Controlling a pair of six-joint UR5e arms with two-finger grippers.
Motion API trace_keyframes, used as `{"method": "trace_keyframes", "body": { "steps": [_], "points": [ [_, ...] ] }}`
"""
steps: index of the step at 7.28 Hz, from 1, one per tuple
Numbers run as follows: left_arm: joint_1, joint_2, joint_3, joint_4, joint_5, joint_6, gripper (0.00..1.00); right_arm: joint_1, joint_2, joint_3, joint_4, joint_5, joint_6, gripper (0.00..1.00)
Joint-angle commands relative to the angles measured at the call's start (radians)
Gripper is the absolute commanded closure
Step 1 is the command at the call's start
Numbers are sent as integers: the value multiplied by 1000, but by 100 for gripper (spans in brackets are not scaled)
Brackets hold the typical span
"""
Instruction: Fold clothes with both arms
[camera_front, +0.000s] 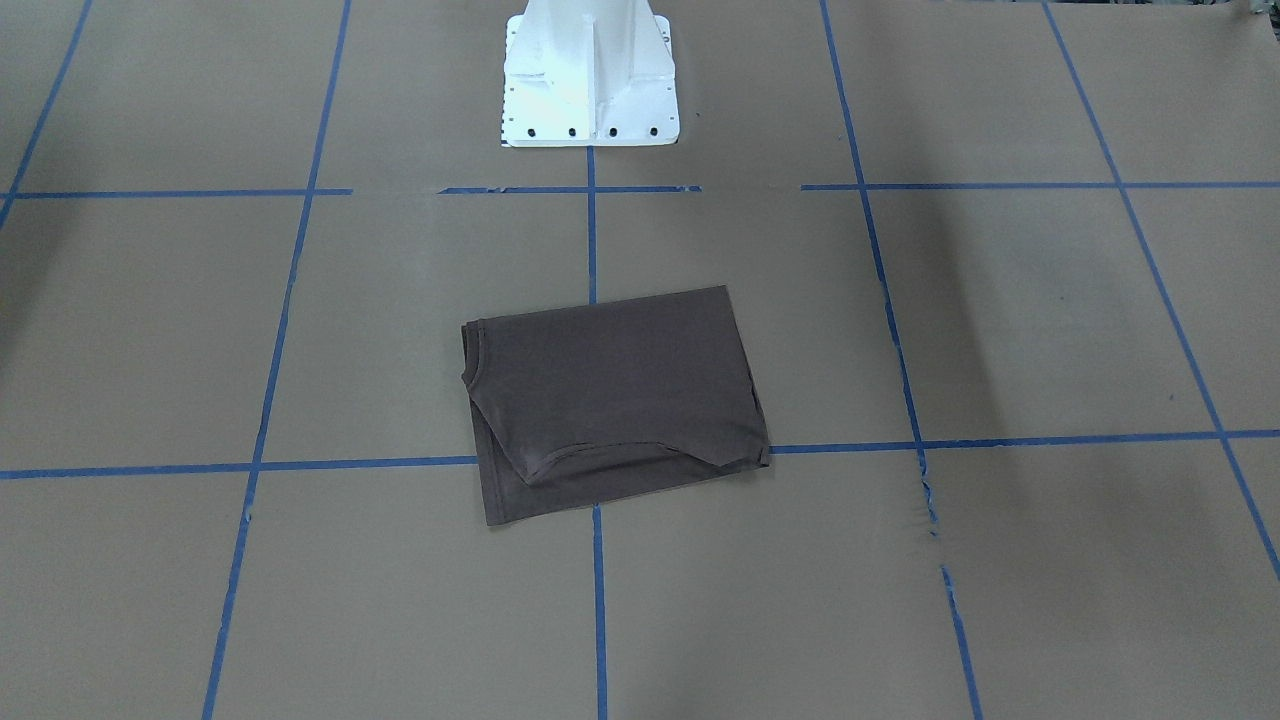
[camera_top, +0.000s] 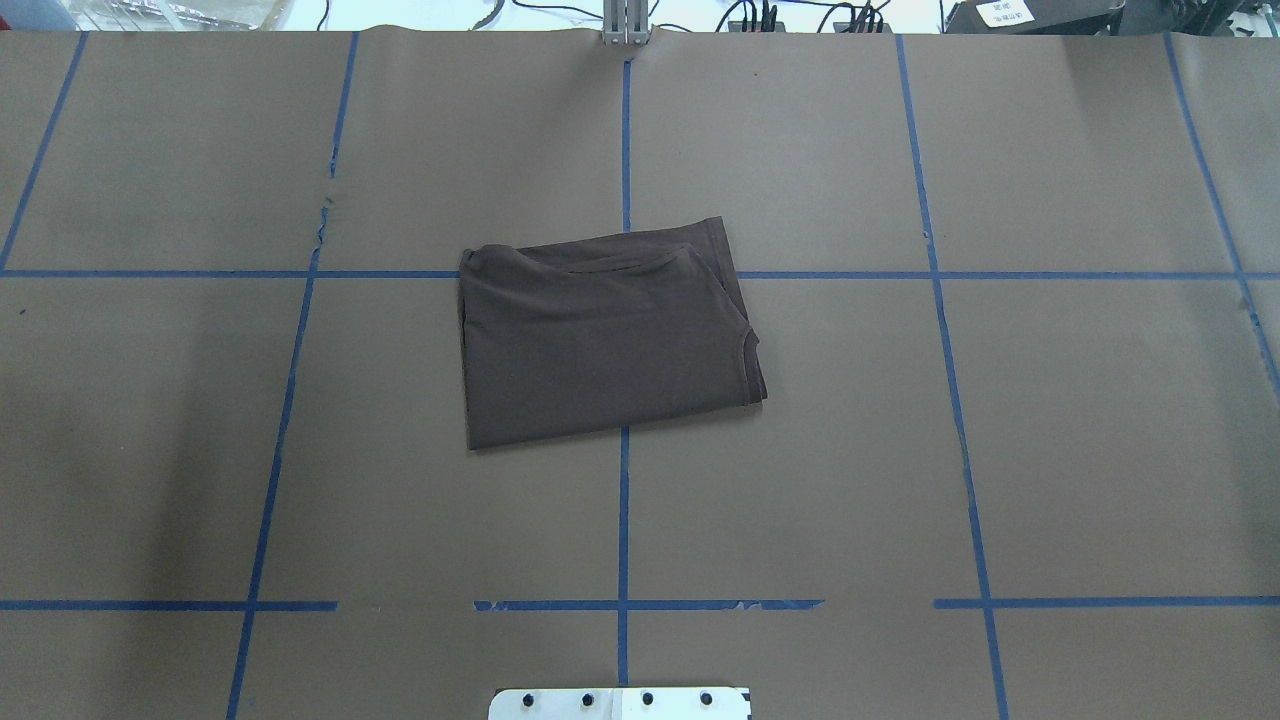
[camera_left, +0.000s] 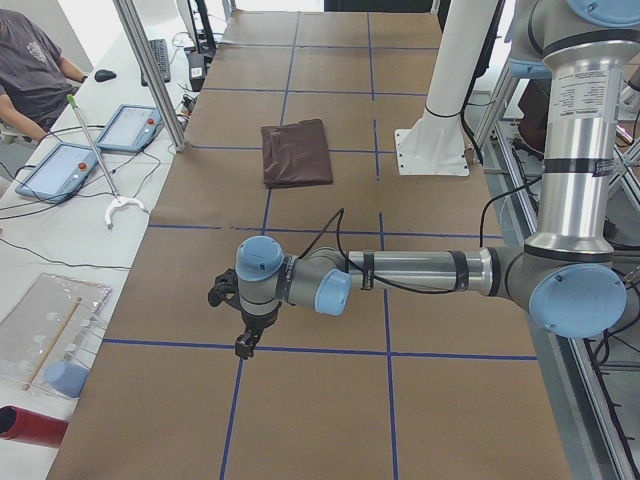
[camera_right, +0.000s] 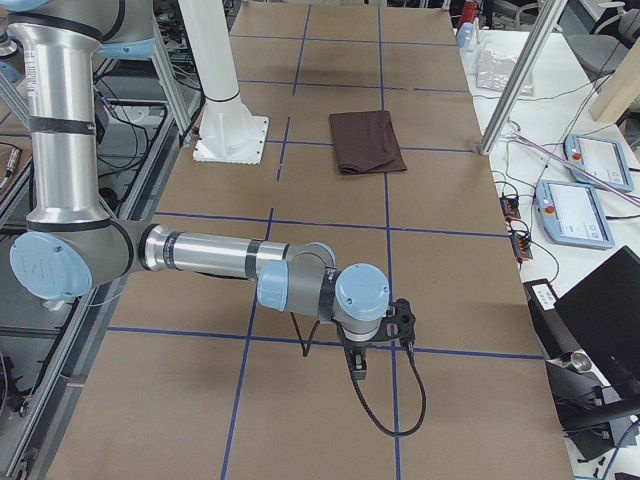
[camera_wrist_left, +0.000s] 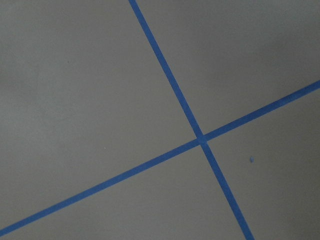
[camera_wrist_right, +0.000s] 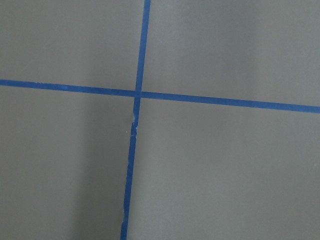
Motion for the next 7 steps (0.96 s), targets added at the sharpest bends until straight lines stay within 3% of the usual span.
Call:
{"method": "trace_keyframes", "body": {
  "steps": [1, 5, 7],
  "points": [
    [-27, 27, -41, 60, -22, 8, 0, -1, 0, 4, 1, 5, 23, 0],
    [-81, -3, -95, 231, -21, 81, 0, -1, -1, 4, 1, 6, 64, 0],
    [-85, -10, -104, 252, -22, 81, 0, -1, -1, 2, 1, 6, 64, 0]
  ]
}}
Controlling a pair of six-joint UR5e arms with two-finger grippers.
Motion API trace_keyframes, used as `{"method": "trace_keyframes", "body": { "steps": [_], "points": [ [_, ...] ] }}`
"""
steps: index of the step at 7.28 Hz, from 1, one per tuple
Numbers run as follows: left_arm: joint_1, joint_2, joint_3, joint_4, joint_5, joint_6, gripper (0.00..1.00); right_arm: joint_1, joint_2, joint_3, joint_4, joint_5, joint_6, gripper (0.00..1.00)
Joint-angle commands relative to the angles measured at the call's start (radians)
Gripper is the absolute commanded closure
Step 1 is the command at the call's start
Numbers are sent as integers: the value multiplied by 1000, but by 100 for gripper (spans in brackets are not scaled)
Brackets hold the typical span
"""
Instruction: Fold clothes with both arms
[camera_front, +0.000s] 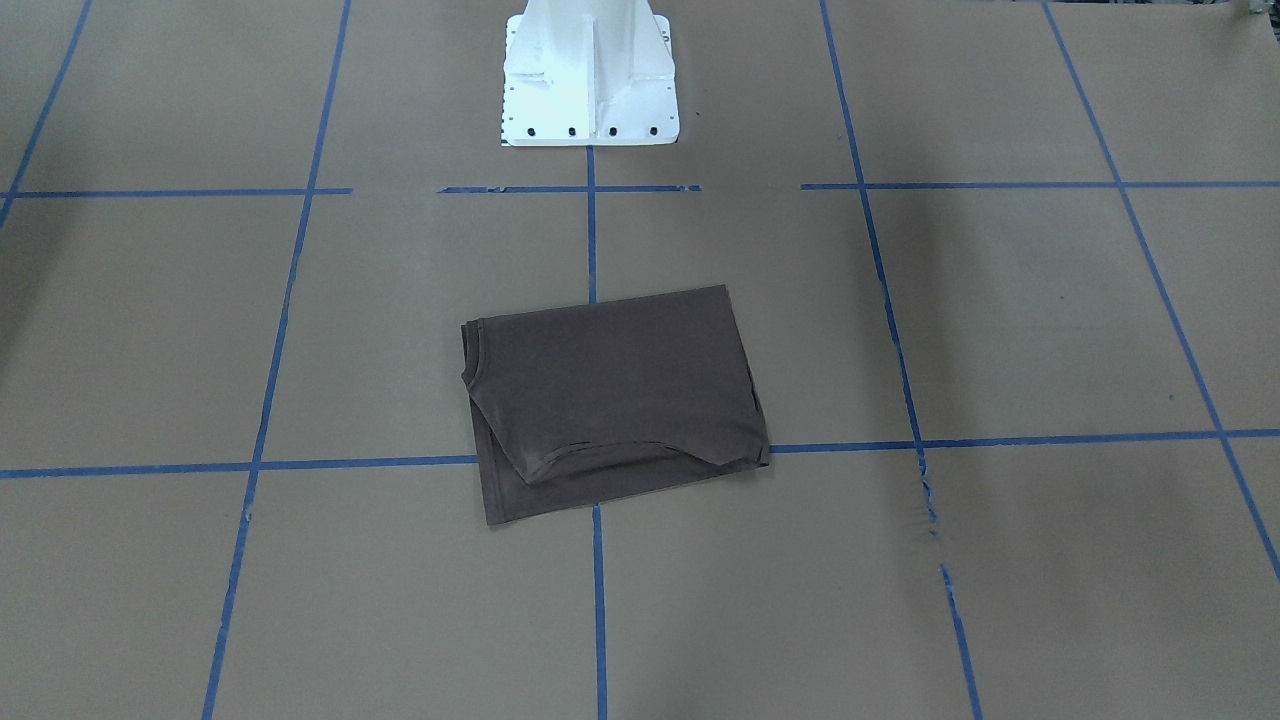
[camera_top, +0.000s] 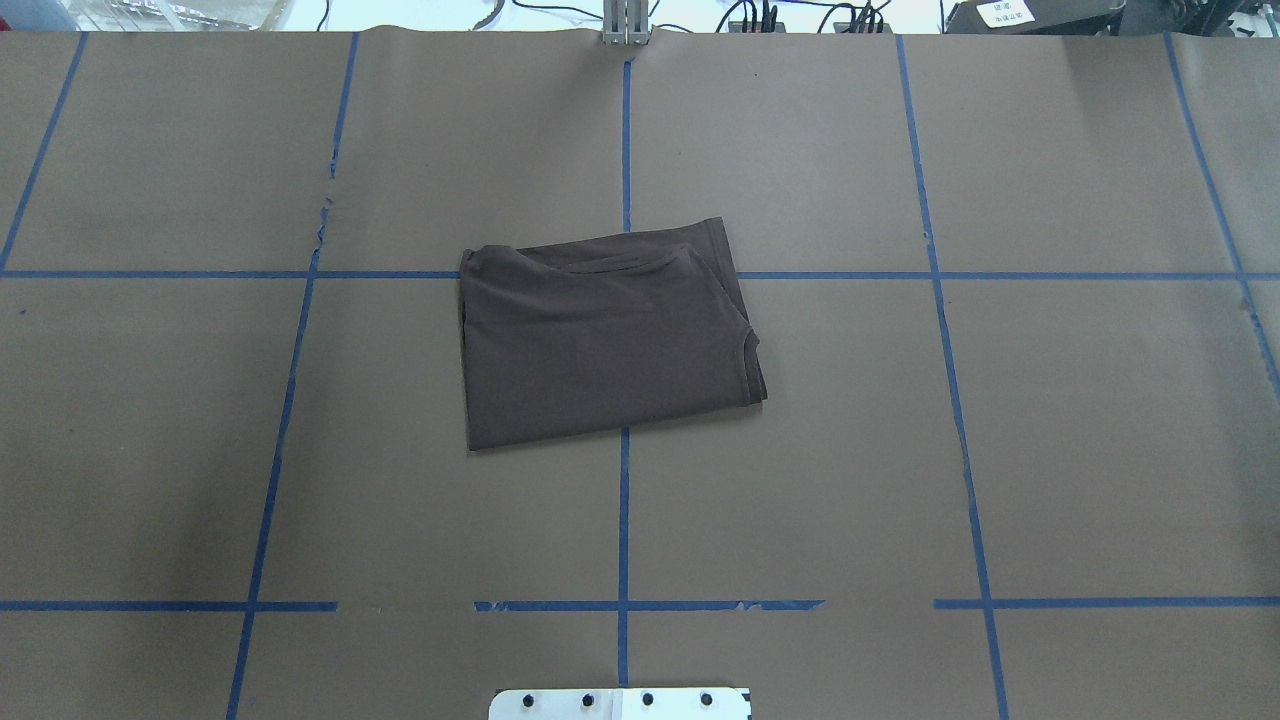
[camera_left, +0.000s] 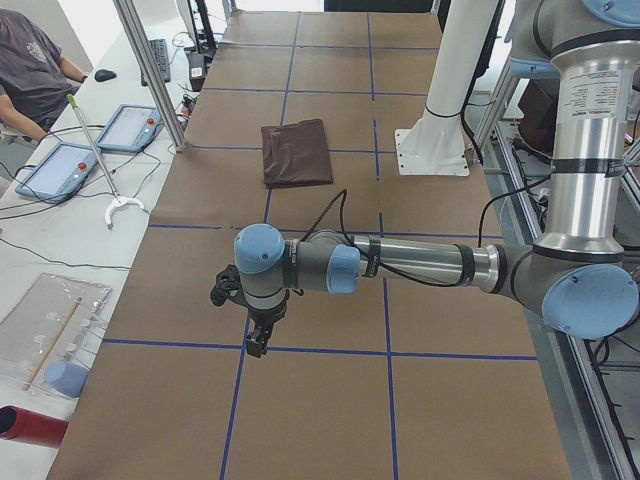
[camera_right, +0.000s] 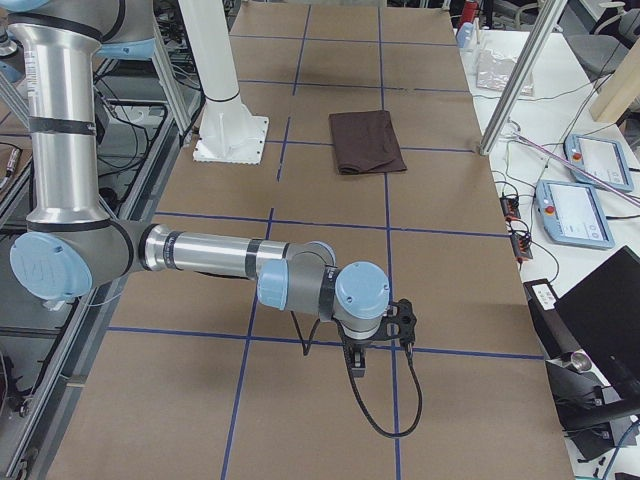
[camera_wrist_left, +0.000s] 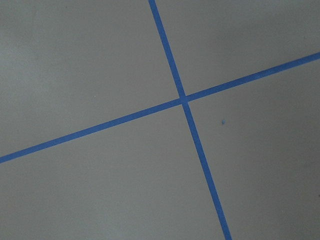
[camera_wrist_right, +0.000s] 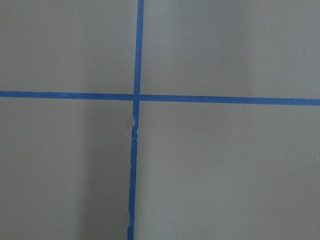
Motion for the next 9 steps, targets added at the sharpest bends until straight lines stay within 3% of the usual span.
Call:
{"method": "trace_keyframes", "body": {
  "steps": [1, 4, 6, 9],
  "points": [
    [-6, -4, -11, 14, 0, 2, 0, 0, 0, 2, 0, 2, 4, 0],
    [-6, -3, -23, 12, 0, 1, 0, -30, -28, 117, -6, -12, 188, 0],
    [-6, -3, -26, 10, 0, 1, 0, -127, -25, 126, 18, -47, 295, 0],
    [-6, 9, -29, 7, 0, -69, 0, -132, -34, 125, 63, -46, 311, 0]
  ]
}}
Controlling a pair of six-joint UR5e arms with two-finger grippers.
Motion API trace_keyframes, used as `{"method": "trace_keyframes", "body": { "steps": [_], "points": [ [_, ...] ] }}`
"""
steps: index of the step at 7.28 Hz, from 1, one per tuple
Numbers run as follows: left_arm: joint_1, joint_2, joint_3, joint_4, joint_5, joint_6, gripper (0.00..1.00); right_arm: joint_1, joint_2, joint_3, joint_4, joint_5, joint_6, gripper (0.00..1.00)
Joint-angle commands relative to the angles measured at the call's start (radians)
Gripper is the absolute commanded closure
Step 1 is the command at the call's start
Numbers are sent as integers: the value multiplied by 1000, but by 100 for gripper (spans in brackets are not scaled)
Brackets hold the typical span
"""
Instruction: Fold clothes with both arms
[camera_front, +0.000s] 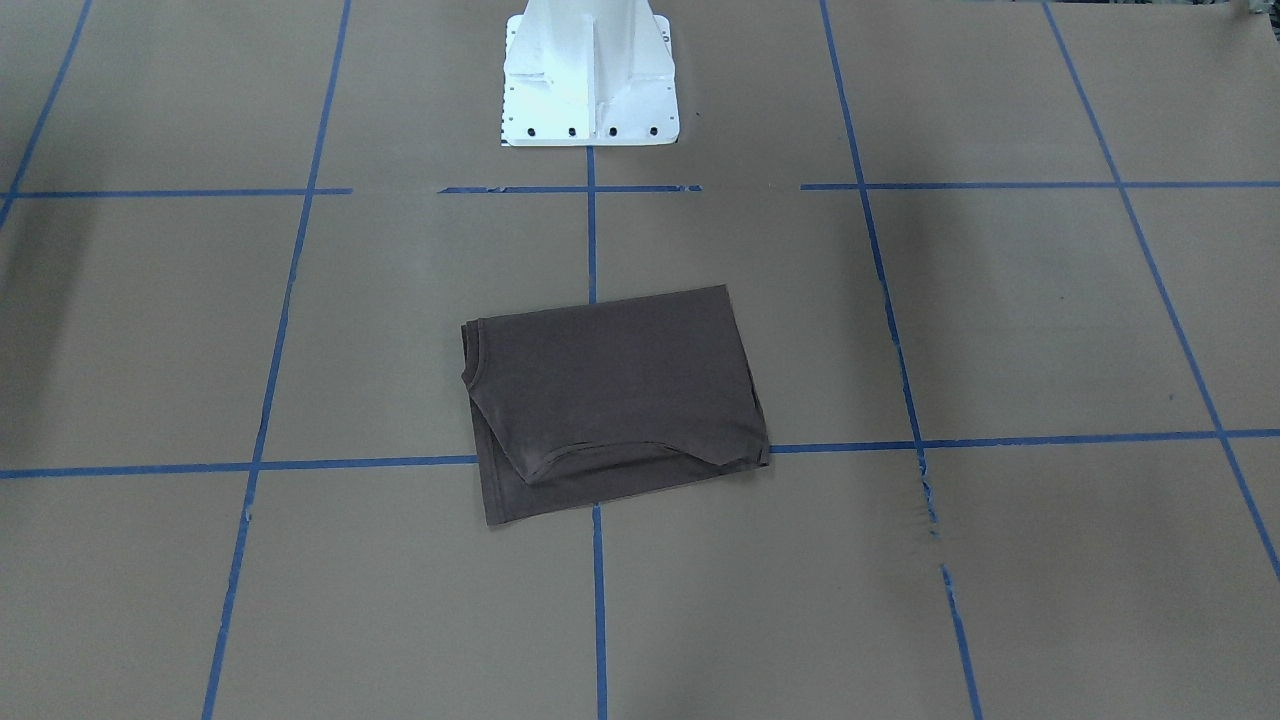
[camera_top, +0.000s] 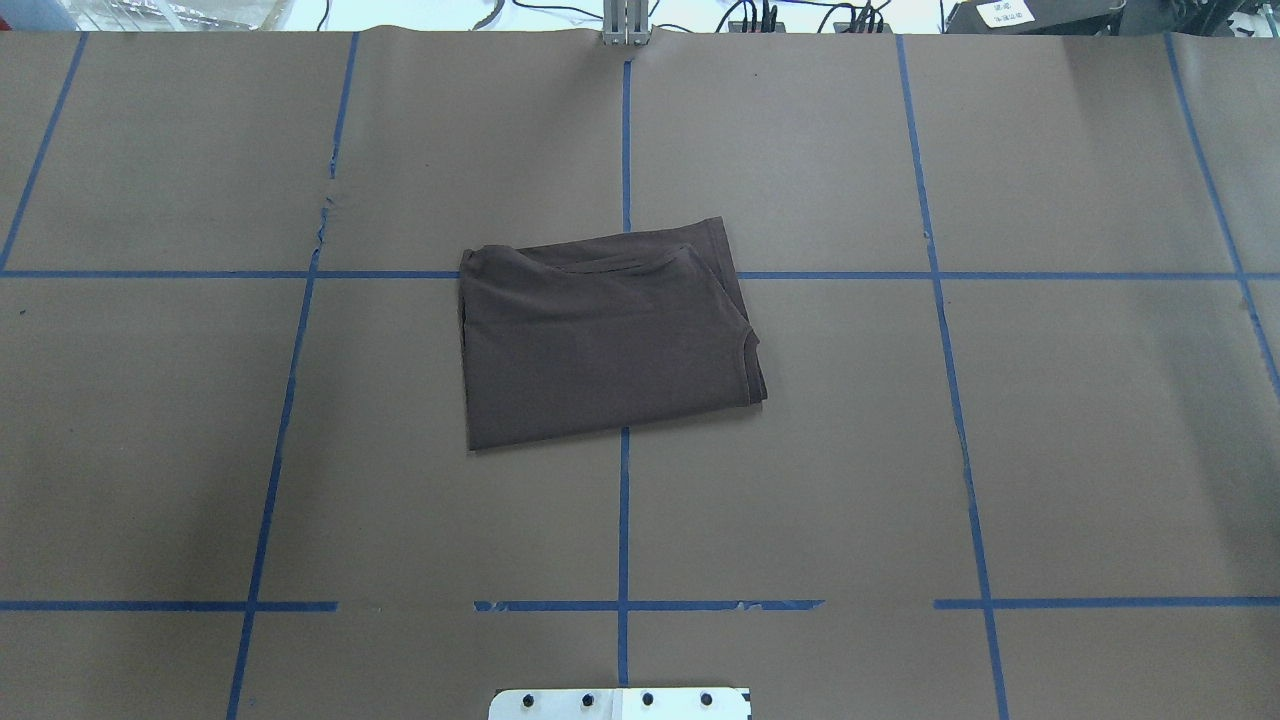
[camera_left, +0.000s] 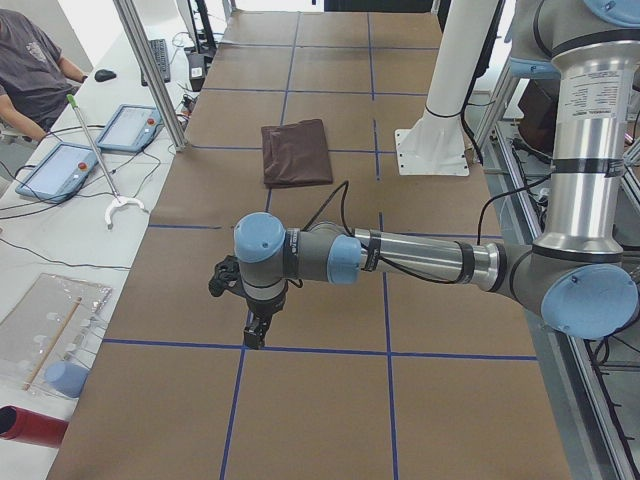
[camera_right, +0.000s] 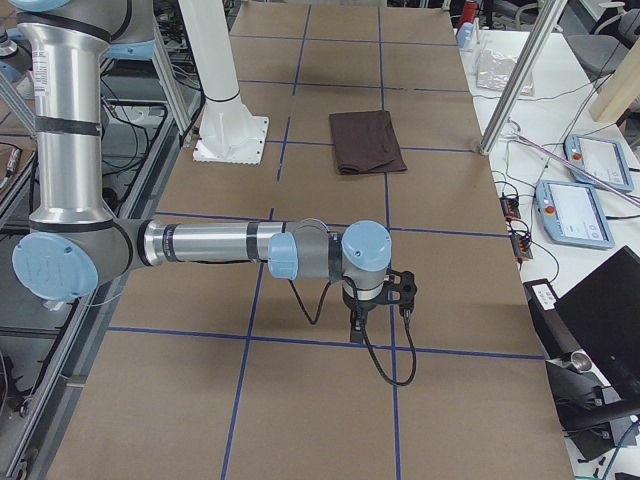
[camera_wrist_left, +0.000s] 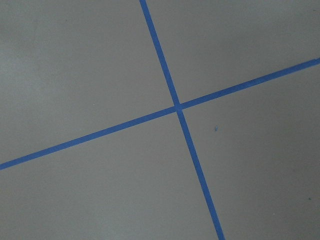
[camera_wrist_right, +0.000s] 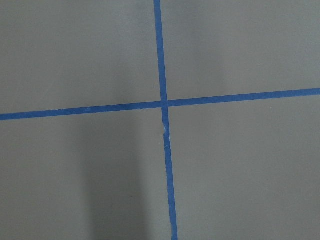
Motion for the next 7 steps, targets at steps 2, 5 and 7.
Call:
{"method": "trace_keyframes", "body": {
  "steps": [2, 5, 7],
  "points": [
    [0, 10, -7, -4, 0, -164, 0, -3, -2, 0, 7, 1, 7, 0],
    [0, 9, -14, -5, -2, -252, 0, -3, -4, 2, 7, 4, 7, 0],
    [0, 7, -14, -5, -2, -254, 0, -3, -2, 2, 7, 5, 6, 0]
  ]
}}
